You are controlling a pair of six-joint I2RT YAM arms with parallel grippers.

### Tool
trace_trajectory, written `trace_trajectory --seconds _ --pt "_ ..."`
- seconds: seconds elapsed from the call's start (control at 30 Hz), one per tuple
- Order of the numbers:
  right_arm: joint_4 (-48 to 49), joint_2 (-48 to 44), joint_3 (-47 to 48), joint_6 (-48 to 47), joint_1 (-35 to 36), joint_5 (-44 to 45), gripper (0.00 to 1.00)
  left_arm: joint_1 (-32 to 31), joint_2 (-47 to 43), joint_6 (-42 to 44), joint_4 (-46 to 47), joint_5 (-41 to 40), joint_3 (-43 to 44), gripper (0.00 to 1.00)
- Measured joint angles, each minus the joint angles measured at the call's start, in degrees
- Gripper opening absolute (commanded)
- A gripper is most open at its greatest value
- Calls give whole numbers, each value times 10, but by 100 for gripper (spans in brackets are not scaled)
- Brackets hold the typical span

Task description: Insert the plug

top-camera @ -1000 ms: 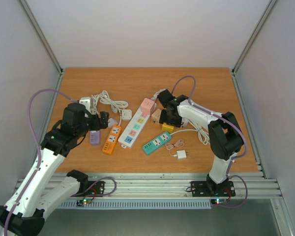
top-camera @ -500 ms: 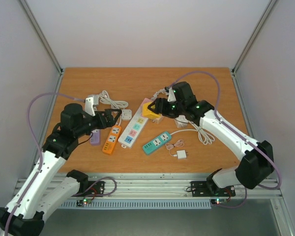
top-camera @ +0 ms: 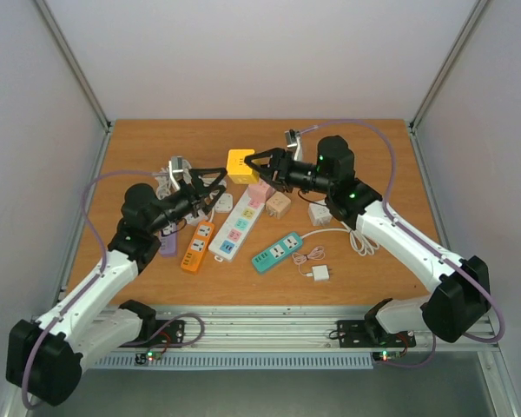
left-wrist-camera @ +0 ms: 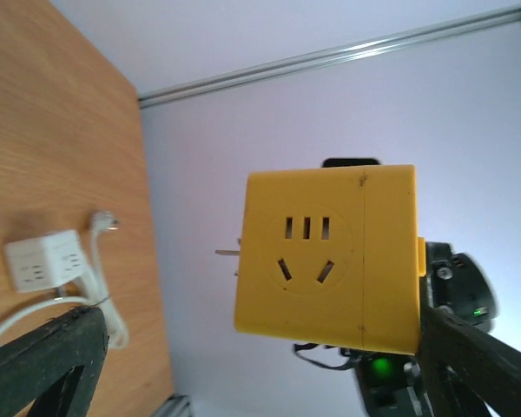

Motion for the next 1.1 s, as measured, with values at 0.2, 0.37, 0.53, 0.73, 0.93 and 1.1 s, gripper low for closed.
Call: trace_trajectory --seconds 0.2,0.37,0.53,0.73,0.93,1.1 --pt "37 7 0 48 9 -8 60 -1 29 -107 132 2 -11 99" --pt "54 21 0 76 20 -16 59 -1 36 -141 170 5 -10 93" --pt "66 31 0 106 22 -16 60 -2 40 -163 169 12 -8 80" --pt "77 31 0 119 22 -16 65 -2 40 -152 131 15 10 64" --pt "61 28 0 93 22 -6 98 -2 39 -122 77 16 26 59" --pt "-41 -14 -4 -74 20 23 99 -1 39 -52 -36 21 49 58"
